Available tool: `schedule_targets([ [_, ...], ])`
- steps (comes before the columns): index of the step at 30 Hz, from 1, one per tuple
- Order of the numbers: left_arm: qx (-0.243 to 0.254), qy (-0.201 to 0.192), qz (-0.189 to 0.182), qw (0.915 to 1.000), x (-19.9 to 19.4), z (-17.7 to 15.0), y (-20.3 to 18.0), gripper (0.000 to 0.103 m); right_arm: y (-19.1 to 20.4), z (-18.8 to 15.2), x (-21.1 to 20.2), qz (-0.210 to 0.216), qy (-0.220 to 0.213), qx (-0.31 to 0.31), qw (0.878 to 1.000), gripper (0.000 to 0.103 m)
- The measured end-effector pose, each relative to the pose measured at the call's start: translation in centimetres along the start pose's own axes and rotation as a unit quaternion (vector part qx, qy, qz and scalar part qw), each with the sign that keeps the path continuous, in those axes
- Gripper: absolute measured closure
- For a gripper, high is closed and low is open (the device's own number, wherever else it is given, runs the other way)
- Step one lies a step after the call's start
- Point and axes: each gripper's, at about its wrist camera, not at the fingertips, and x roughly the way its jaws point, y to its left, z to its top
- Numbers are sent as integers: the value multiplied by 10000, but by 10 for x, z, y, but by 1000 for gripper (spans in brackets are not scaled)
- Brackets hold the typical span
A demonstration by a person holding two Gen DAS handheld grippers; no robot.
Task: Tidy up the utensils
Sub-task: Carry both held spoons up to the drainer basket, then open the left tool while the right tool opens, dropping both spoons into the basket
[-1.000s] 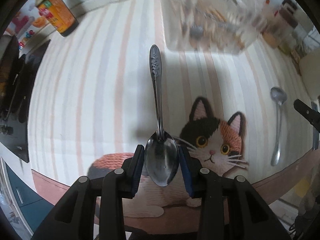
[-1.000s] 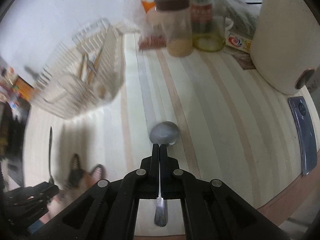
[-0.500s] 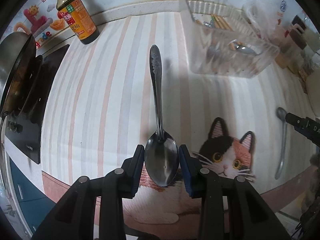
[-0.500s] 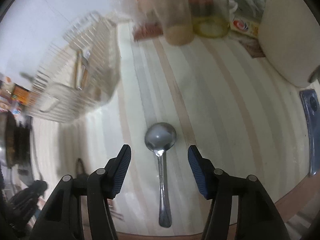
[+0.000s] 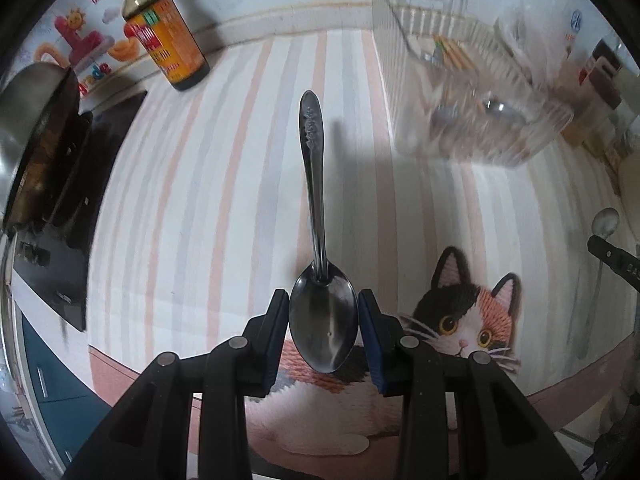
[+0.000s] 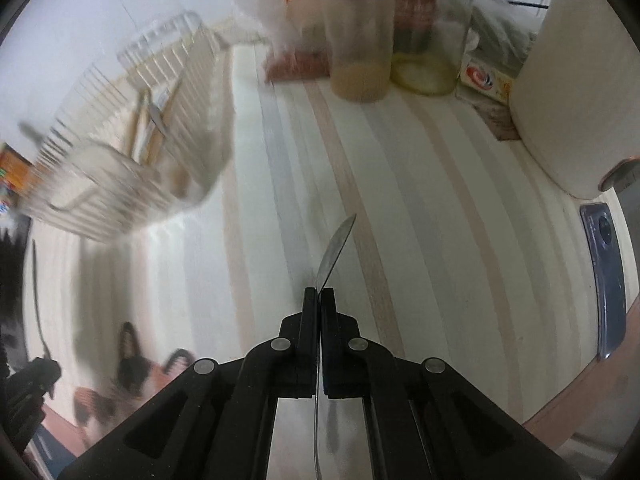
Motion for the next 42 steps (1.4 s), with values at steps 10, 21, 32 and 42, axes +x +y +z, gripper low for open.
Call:
schedule_targets([
  [10,-99,-934,-530,9942,-89,57,1,71,20,58,-90,937,-728,90,9929,102],
  [21,-441,-646,-1722,9820,-75,168,-33,71,70,176,-62,1962,-391,203,9796,102],
  [32,-644,-97,-1589,9851,-17,209,-45,70,100,216,23,2020,530,-178,9778,94],
  [42,-646,-470,-338,9962,-15,173,-35,34,77,185,2,1055,158,-767,9913,40],
])
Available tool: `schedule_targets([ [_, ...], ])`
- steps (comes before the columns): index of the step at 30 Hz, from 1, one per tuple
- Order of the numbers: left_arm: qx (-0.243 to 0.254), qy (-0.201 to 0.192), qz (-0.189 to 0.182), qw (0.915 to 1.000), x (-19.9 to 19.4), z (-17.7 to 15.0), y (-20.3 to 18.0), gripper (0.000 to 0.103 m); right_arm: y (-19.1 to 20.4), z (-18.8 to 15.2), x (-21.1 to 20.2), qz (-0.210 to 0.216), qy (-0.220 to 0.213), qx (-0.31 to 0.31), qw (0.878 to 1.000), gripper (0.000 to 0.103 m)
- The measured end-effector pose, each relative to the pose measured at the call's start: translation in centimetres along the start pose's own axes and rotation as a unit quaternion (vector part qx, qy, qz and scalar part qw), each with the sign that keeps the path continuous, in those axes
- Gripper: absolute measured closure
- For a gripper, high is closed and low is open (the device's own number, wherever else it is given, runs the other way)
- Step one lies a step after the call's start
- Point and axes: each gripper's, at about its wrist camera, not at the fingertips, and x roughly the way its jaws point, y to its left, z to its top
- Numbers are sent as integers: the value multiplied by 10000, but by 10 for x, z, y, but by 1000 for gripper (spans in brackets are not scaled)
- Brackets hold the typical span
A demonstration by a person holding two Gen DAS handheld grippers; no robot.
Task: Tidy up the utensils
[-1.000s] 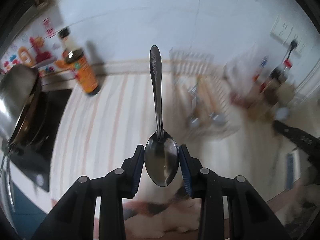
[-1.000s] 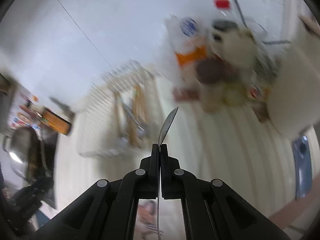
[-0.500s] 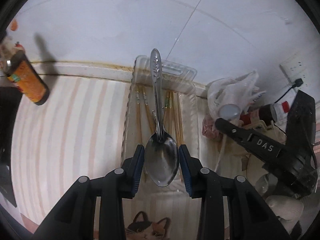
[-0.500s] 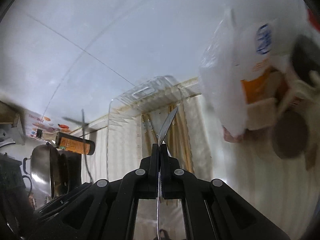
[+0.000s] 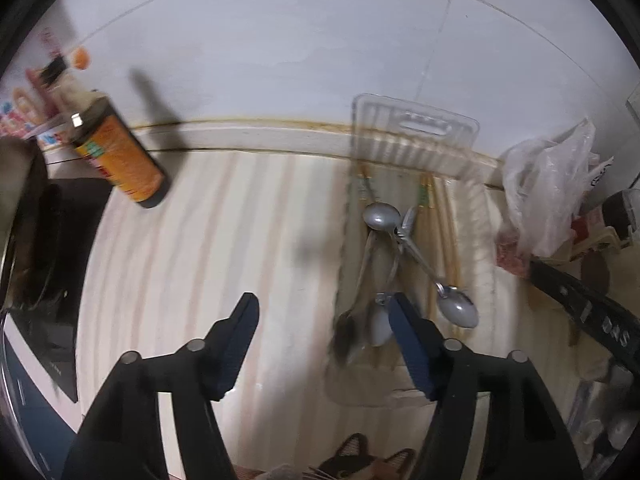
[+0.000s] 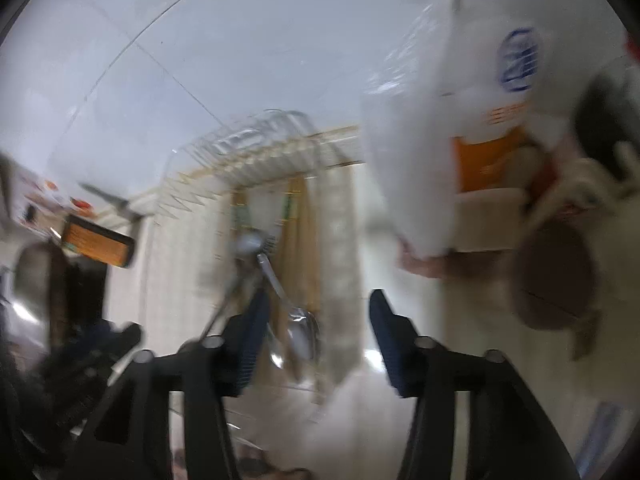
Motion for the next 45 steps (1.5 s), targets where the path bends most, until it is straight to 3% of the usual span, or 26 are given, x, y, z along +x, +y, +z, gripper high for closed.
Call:
schedule_targets([
  [5,84,-335,315,9989,-11,-22,7,0,4,-29,-15,-605,-207,-424,9971,11],
  [8,118,-384,416,9983,-19,-32,9,0,10,-48,-22,-946,-304,-641,9930,1],
  [18,145,-781,366,9962,-71,-66,17,0,24,-87,-81,-1248,-862,-674,9861,0],
  [33,366,-1804,-27,9829,-222,-147,43,0,65,-184,-236,-1193,-1964,-536,9718,0],
  [45,545,-1881,-525,9792,-292,-190,55,0,86,-254,-328,-780,-2383,-448,9670,0],
])
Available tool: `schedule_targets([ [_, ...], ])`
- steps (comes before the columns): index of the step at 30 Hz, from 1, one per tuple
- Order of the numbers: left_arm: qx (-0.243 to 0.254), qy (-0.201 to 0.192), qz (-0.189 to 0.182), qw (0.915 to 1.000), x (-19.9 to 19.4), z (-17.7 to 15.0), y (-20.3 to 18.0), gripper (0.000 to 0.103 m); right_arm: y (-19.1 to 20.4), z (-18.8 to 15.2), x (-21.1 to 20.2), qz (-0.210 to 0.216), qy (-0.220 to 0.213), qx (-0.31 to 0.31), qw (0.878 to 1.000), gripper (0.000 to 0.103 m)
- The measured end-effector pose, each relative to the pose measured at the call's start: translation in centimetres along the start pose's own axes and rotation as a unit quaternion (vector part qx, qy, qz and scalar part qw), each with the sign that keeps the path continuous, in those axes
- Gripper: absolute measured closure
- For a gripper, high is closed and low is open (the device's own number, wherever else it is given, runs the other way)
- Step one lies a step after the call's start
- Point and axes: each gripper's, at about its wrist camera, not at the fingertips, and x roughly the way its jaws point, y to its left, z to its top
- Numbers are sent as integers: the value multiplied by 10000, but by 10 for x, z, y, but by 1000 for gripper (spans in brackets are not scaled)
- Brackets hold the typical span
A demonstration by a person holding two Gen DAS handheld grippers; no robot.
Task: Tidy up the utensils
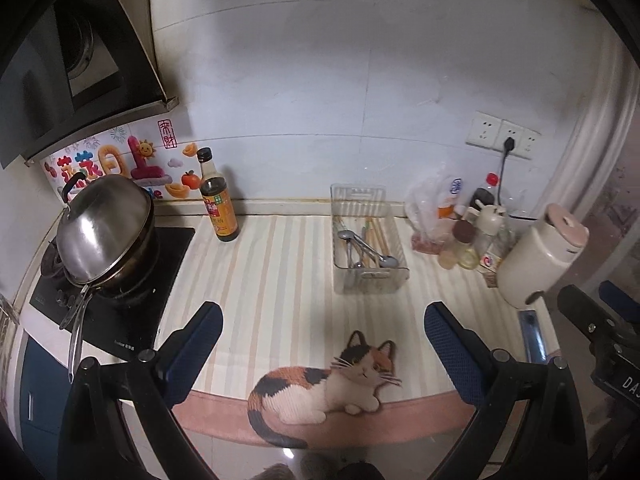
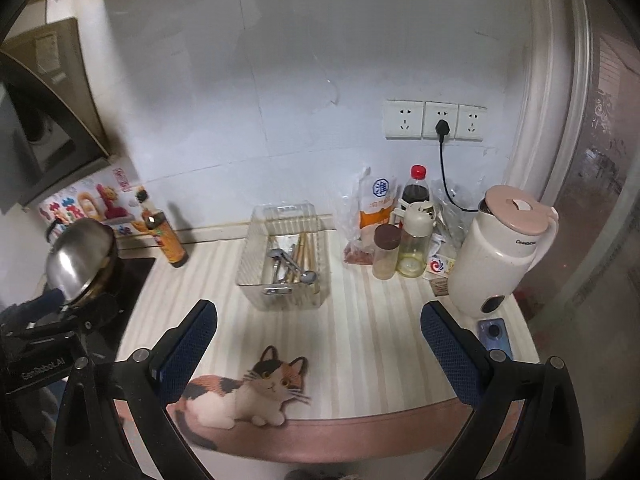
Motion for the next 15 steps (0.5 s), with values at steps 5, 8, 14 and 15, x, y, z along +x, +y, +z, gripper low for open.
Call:
schedule_targets([
  [5,-156,53,-305,9994,-17,-2,1,0,-4,0,-22,400,1,41,9992,0],
  [8,-159,41,-332,9993,-25,-4,-1,0,-8,0,-26,723,70,29,9974,0],
  [14,-181,13,-378,9991,-32,-7,-5,0,-10,0,-30,1054,184,-81,9942,0],
  [15,-196,2,-393,9990,-34,-8,-5,0,-10,1,-29,1086,186,-90,9939,0],
])
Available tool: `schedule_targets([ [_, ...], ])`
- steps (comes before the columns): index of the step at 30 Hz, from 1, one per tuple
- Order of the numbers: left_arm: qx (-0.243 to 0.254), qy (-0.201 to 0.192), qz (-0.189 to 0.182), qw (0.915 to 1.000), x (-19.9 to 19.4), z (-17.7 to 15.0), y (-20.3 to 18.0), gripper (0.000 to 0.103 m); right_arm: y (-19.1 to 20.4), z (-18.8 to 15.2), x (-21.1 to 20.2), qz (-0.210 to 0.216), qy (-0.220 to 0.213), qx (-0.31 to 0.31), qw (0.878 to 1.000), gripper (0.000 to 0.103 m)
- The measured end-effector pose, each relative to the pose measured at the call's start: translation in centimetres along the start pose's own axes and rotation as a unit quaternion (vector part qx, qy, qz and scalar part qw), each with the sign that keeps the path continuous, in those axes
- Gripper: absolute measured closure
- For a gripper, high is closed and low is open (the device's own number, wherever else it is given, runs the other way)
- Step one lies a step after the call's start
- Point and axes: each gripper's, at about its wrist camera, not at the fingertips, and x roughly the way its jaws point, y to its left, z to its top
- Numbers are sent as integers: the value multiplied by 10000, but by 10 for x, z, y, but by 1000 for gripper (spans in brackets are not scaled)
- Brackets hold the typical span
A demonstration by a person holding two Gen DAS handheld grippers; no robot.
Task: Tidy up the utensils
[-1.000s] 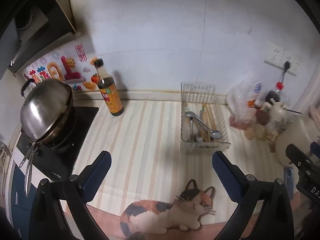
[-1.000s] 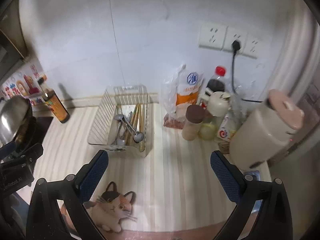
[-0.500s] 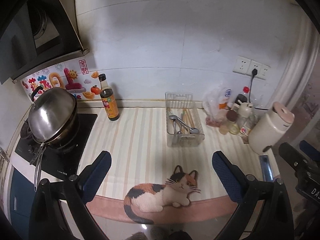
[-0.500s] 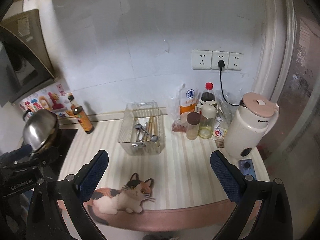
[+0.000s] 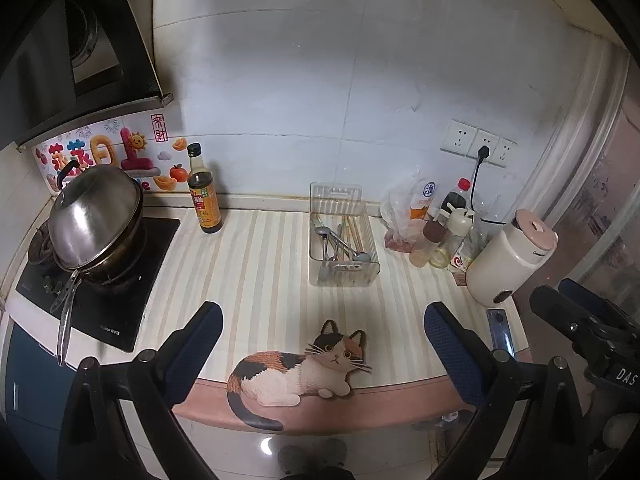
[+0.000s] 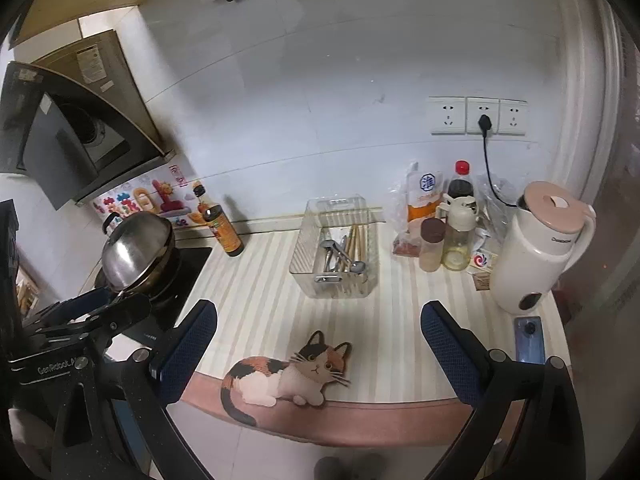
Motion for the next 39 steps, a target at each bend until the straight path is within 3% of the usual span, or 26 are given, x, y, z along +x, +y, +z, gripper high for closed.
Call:
schedule_targets([
  [39,60,-62,32,10000,-4,2,-4,0,8,6,16,209,194,-294,9992,0],
])
